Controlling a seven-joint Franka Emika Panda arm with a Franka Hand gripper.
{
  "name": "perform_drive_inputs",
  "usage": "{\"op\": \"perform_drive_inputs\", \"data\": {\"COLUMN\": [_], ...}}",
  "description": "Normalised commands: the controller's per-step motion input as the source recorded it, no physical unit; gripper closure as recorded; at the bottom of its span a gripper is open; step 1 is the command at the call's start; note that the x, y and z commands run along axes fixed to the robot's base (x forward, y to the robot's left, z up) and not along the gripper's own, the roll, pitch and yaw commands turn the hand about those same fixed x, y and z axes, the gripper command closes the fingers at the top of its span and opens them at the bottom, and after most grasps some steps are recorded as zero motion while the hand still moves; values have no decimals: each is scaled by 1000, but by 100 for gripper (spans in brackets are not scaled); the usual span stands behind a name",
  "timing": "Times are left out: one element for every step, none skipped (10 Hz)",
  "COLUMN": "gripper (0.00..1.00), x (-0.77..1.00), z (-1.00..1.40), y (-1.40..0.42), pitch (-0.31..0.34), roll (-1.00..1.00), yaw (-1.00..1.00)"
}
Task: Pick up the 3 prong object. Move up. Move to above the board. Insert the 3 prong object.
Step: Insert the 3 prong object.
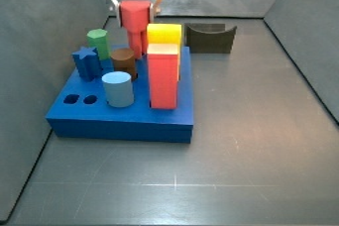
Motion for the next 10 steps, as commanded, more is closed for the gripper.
{"op": "perform_drive_inputs", "data": {"gripper": [100,100,100,100,100,100,100,100,100,100], "x": [-91,-86,-200,-249,-251,-194,-29,9,71,63], "z": [0,26,0,0,0,0,-26,-60,-74,-100], "y": [0,0,0,0,0,0,0,-40,0,0], "pitch": [-79,-30,-19,-16,-20,-34,-27,-20,0,0], "roll": [-23,-10,0,0,0,-14,-21,-39,-26,0], "yaw": [117,14,0,-14,-66,-51,-31,-74,-83,-66]}}
